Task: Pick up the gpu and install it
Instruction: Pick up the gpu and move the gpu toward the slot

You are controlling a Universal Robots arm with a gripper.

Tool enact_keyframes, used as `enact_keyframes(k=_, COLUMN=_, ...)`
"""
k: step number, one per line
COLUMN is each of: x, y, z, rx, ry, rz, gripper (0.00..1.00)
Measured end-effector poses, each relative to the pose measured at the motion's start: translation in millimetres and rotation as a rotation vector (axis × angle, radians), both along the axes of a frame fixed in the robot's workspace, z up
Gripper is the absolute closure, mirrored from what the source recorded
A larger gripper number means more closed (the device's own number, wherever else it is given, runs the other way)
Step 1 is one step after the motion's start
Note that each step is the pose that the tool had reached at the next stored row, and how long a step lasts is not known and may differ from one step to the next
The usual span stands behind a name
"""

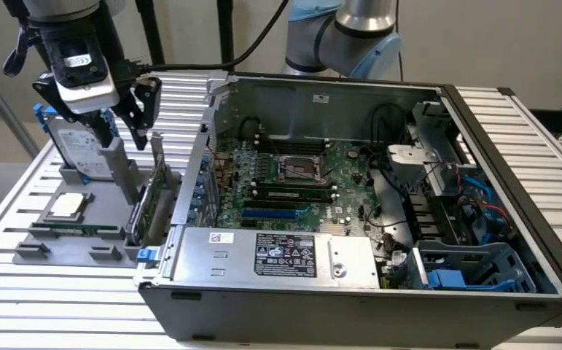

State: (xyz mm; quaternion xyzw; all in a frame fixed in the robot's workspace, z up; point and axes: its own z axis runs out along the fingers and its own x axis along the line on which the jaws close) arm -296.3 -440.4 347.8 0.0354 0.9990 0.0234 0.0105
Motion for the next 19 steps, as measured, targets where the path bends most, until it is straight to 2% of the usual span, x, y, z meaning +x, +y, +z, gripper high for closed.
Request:
enact_keyframes(k=9, x=0.0, y=-3.6, z=-16.4, rx=-0.0001, ry=0.0, rz=0.0, gripper=0.0)
enact_keyframes(k=19, x=0.0, y=-3.9, z=-34.5, rx=-0.0002, ry=0.0001, rz=0.0, gripper=0.0)
